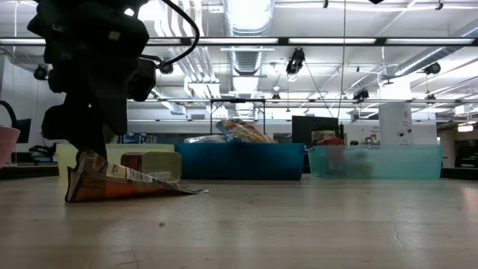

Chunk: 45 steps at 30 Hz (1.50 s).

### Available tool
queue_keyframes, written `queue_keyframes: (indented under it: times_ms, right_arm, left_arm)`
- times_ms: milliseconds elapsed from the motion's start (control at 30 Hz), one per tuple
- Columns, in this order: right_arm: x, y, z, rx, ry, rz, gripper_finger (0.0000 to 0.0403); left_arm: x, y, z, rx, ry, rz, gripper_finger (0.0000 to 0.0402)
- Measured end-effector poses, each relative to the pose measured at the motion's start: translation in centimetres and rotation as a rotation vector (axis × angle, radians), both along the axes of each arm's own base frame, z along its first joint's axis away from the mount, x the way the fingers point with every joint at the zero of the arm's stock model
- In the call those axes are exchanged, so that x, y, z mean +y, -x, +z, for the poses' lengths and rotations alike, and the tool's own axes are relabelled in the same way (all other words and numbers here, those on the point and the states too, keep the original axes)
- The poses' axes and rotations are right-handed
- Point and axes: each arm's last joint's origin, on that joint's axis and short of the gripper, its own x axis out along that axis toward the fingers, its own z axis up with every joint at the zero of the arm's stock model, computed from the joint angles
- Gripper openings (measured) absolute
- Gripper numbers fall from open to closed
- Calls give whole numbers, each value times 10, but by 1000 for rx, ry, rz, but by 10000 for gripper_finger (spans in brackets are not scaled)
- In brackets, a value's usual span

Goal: Pick & Place Food Item
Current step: Put the orange seasoning pack into the light green bin

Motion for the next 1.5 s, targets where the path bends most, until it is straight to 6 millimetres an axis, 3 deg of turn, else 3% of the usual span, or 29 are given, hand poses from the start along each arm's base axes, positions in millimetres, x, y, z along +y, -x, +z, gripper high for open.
queue_keyframes:
  times_ms: [333,733,867,1100,1200,1500]
  right_arm:
    - [0,0,0,5,12,4,224]
    - [0,0,-1,8,14,5,224]
    - [0,0,-1,9,19,9,224]
    - [0,0,-1,16,27,21,224]
    - [0,0,-1,17,26,25,224]
    - [1,1,-3,52,67,89,224]
  left_arm:
    - [-12,-17,-24,51,58,-56,292]
    - [-15,-23,-32,88,60,-94,287]
    - [-16,-23,-37,111,55,-95,243]
    - [-15,-22,-39,118,43,-105,88]
    - [-15,-22,-37,110,46,-111,43]
    - [-15,-20,-13,-7,63,-153,44]
